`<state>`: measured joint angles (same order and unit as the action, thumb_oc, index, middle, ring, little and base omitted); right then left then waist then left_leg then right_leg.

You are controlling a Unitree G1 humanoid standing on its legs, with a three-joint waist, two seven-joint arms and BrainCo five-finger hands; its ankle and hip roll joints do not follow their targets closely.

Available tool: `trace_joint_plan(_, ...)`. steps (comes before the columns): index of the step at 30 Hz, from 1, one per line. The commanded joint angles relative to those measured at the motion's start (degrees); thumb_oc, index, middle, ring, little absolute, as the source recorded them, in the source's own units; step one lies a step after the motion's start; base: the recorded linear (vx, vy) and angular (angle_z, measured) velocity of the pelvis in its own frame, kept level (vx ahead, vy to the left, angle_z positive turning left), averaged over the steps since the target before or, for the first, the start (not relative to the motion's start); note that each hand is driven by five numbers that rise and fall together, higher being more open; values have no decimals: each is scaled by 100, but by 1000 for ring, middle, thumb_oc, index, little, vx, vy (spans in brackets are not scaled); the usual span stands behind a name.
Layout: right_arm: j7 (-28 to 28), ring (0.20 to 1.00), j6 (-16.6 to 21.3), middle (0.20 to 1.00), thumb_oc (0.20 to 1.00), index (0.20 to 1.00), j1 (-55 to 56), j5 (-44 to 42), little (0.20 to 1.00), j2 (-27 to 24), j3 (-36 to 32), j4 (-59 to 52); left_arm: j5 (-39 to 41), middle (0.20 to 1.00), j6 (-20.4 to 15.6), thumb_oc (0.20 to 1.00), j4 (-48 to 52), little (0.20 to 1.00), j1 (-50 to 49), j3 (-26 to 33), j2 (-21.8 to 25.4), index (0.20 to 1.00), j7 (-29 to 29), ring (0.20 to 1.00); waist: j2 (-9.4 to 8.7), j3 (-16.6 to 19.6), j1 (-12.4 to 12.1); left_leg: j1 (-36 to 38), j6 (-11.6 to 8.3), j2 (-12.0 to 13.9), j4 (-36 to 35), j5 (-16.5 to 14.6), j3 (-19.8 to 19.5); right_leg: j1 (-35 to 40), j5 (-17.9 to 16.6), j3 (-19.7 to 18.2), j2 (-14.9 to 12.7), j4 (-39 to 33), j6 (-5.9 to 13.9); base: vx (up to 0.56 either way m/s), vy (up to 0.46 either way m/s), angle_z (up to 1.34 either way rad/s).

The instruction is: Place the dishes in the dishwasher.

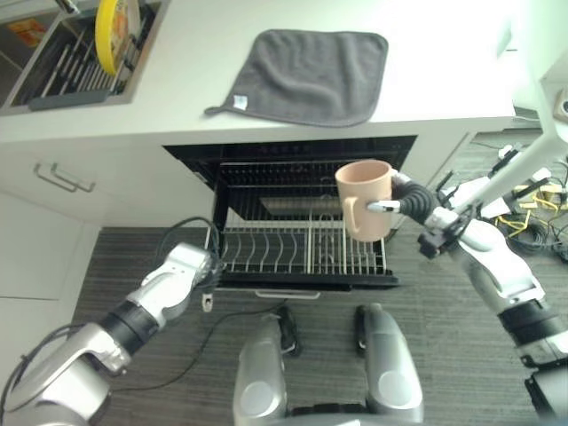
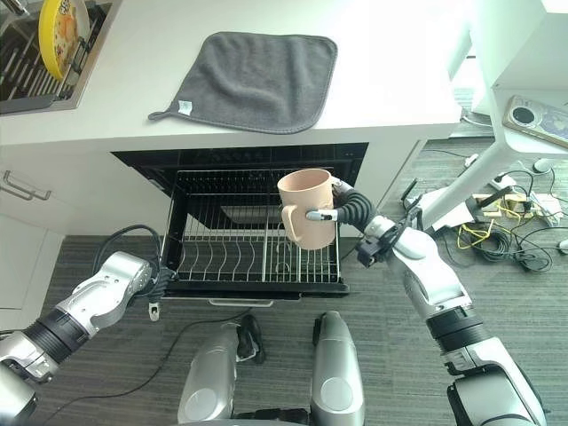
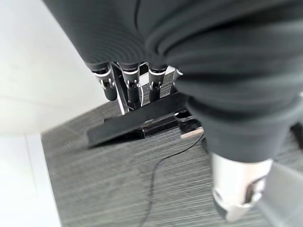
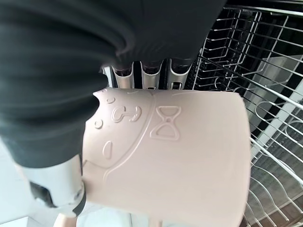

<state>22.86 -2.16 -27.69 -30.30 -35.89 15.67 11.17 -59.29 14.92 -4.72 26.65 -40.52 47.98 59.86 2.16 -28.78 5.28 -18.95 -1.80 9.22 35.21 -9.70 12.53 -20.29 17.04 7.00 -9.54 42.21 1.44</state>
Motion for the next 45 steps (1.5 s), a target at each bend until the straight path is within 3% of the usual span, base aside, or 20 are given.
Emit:
trace_joint_plan(1, -40, 200, 164, 200, 200, 200, -297, 11, 200, 85, -151, -224, -41, 1000, -330, 1000, 247, 1000, -880, -77, 374, 1000, 879, 1000, -68, 249, -105, -300, -14, 4, 347, 139, -474, 425, -766, 21, -166, -740, 313, -37, 16, 2)
trace_joint_plan(4, -244, 200, 93, 200, 200, 200, -375, 157, 200, 30, -140, 78, -64, 1000, -492, 1000, 427, 1000, -1155, -108, 412, 1000, 900, 1000, -7, 190, -158, -307, -25, -11, 330, 154, -494, 415, -754, 46, -182, -732, 315, -30, 29, 0)
trace_joint_plan(9, -642, 200, -281, 200, 200, 200, -696, -4, 200, -96, -211, 787, 241, 1000, -390, 1000, 504, 1000, -1406, -89, 455, 1000, 628, 1000, 76, 127, -289, -330, -30, -45, 283, 159, -525, 412, -748, 112, -217, -753, 312, -21, 6, 1)
trace_joint_plan(15, -1018, 200, -391, 200, 200, 200, -1291, 28, 200, 5, -314, 1991, 293, 1000, -393, 1000, 409, 1000, -1726, -252, 346, 1000, 312, 1000, 279, 91, -461, -368, -31, -127, 250, 168, -598, 409, -693, 198, -288, -716, 276, -3, 24, 10)
trace_joint_plan(21, -1077, 200, -665, 200, 200, 200, -1631, -376, 200, 26, -311, 2727, 551, 1000, -236, 1000, 285, 1000, -1869, -385, 133, 1000, -239, 1000, 459, 85, -536, -372, -6, -206, 224, 175, -587, 333, -638, 189, -327, -618, 239, 16, 57, 3)
trace_joint_plan(31, -1076, 200, -840, 200, 200, 200, -2216, -42, 200, 23, -111, 3969, 986, 1000, -5, 1000, 235, 1000, -1815, -787, -198, 1000, -911, 1000, 826, 28, -562, -466, 35, -402, 315, 110, -586, 29, -440, 118, -469, -234, 156, 18, 77, 0)
trace_joint_plan(41, -1080, 200, -996, 200, 200, 200, -2366, 153, 200, 135, 43, 4430, 1032, 1000, 116, 1000, 313, 1000, -1665, -914, -313, 1000, -1272, 1000, 947, -77, -549, -477, 104, -516, 185, 55, -518, -246, -396, 50, -530, -57, 134, -28, 52, 0)
trace_joint_plan(42, -1036, 244, -1084, 244, 244, 244, -2380, 155, 244, 144, 42, 4471, 1028, 1000, 117, 1000, 322, 1000, -1639, -925, -315, 1000, -1261, 1000, 936, -86, -549, -470, 107, -520, 172, 38, -517, -269, -391, 47, -532, -43, 135, -14, 1, 5)
trace_joint_plan(43, -1011, 570, -1128, 570, 570, 570, -2376, 146, 570, 147, 44, 4494, 1024, 1000, 120, 1000, 316, 1000, -1627, -931, -318, 1000, -1269, 1000, 929, -90, -549, -467, 110, -521, 154, 35, -513, -281, -394, 48, -531, -45, 134, -26, -6, 5)
trace_joint_plan(44, -984, 1000, -1163, 1000, 1000, 1000, -2385, 129, 1000, 155, 49, 4519, 1016, 1000, 129, 1000, 312, 1000, -1618, -942, -319, 1000, -1275, 1000, 925, -96, -553, -466, 112, -520, 147, 30, -514, -289, -393, 50, -531, -42, 132, 0, 0, 0)
trace_joint_plan(45, -976, 1000, -1220, 1000, 1000, 1000, -2417, 120, 1000, 152, 58, 4567, 1015, 1000, 157, 1000, 283, 1000, -1604, -966, -321, 1000, -1276, 1000, 921, -92, -558, -454, 115, -525, 118, 21, -510, -292, -391, 59, -528, -50, 128, 0, 0, 0)
